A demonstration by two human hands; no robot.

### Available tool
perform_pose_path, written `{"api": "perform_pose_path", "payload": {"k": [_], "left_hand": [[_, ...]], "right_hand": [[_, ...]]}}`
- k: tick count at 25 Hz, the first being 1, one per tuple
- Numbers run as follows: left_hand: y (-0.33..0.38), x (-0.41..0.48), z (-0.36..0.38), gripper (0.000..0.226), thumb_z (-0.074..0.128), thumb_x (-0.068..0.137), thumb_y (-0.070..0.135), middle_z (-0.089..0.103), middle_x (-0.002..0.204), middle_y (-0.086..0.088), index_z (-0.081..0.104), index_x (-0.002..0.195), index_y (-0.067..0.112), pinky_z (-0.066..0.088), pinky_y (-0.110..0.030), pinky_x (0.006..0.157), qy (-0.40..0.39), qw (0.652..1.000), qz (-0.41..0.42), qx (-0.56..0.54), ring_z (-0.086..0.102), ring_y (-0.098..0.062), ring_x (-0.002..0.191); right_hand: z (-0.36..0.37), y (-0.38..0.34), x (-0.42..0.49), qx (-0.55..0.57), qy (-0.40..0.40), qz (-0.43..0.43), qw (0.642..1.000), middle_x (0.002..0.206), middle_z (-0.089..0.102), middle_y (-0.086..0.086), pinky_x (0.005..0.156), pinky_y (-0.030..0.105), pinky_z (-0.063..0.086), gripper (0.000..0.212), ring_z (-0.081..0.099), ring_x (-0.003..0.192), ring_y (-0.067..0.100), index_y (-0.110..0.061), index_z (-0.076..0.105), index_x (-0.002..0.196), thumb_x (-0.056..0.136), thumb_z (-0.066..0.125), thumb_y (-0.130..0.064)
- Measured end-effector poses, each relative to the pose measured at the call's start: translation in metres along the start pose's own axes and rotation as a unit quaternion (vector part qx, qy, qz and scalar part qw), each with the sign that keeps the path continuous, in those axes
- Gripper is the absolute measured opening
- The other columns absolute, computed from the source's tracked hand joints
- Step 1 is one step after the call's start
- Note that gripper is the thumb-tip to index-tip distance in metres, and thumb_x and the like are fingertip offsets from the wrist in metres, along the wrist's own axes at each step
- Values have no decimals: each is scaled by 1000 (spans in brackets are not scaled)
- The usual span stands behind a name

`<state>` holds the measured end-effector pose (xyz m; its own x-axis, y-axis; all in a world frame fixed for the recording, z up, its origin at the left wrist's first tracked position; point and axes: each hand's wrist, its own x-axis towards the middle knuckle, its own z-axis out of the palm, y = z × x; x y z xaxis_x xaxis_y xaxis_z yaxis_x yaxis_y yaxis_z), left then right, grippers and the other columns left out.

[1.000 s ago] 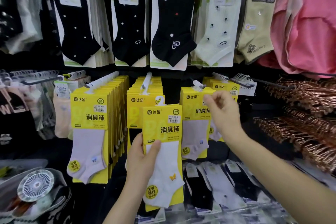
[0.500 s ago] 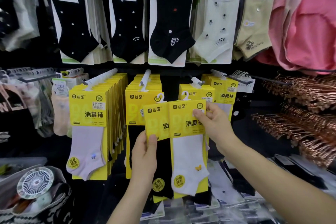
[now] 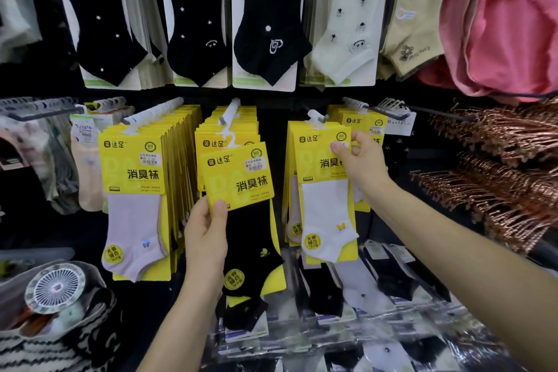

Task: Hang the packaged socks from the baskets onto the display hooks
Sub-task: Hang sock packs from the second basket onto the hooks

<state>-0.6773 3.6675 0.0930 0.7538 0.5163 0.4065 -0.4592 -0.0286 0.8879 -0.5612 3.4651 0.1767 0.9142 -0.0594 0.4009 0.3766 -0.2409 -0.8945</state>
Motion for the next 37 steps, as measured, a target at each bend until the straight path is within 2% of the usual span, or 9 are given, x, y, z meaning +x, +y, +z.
{"api": "perform_pose_path", "payload": {"k": [12,16,19,24,26,28,30,32,37], "left_hand": [[7,-3,10,20,43,99,20,68,107,1,62,104,25,49,-40,93,-39,999,4,32,63,-18,104],[9,-14,40,20,44,98,19,69,101,3,62,98,29,50,-35,87,-98,994,-2,58,64,-18,98],[8,-22,56,19,46,97,19,70,98,7,61,97,31,50,-22,78,-112,992,-20,60,66,-10,94],[10,-22,62,17,49,96,17,70,101,4,56,106,28,55,-22,71,-119,990,-60,47,68,-12,90],[11,-21,63,18,48,96,19,69,102,7,54,109,29,52,-15,65,-131,988,-67,52,68,-9,89],[11,-20,66,19,49,96,20,68,101,9,54,112,27,53,-15,64,-133,986,-70,66,67,-7,89],[9,-20,69,21,51,95,21,66,105,7,54,115,26,53,-17,65,-132,985,-77,82,66,-10,92],[7,-20,69,24,52,94,21,64,108,7,53,118,25,52,-17,65,-132,983,-79,96,65,-12,95],[5,-19,61,28,53,94,19,59,107,13,51,122,23,53,-20,70,-128,981,-82,122,60,-4,93]], "right_hand": [[-13,2,-24,-18,-12,-37,999,76,52,-8,56,5,39,11,49,69,4,-17,54,90,88,63,-24],[-2,-2,-49,8,-155,-31,987,89,67,3,75,22,52,17,62,85,21,-17,58,92,87,62,-33],[-1,-1,-57,59,-136,-8,989,90,72,3,91,49,50,8,66,95,24,-20,62,91,89,61,-28],[-23,2,-40,40,-51,13,998,105,62,28,73,39,50,30,60,65,21,3,56,96,92,56,-27],[-29,-3,-31,30,-29,8,999,105,63,23,71,41,51,30,54,54,10,2,55,98,94,54,-28],[-29,-8,-21,32,-20,1,999,90,70,8,85,40,51,18,63,75,14,-7,60,91,94,54,-24],[-23,-12,-15,14,-40,-18,999,66,65,-13,70,20,51,12,59,67,1,-18,59,82,93,55,-20],[-17,-9,-9,-10,-44,-24,999,60,59,-15,53,12,41,9,53,59,-3,-17,59,84,93,57,-19],[-11,-3,1,-50,-29,-6,998,70,50,-12,57,21,38,22,47,65,6,-21,47,73,92,57,-24]]}}
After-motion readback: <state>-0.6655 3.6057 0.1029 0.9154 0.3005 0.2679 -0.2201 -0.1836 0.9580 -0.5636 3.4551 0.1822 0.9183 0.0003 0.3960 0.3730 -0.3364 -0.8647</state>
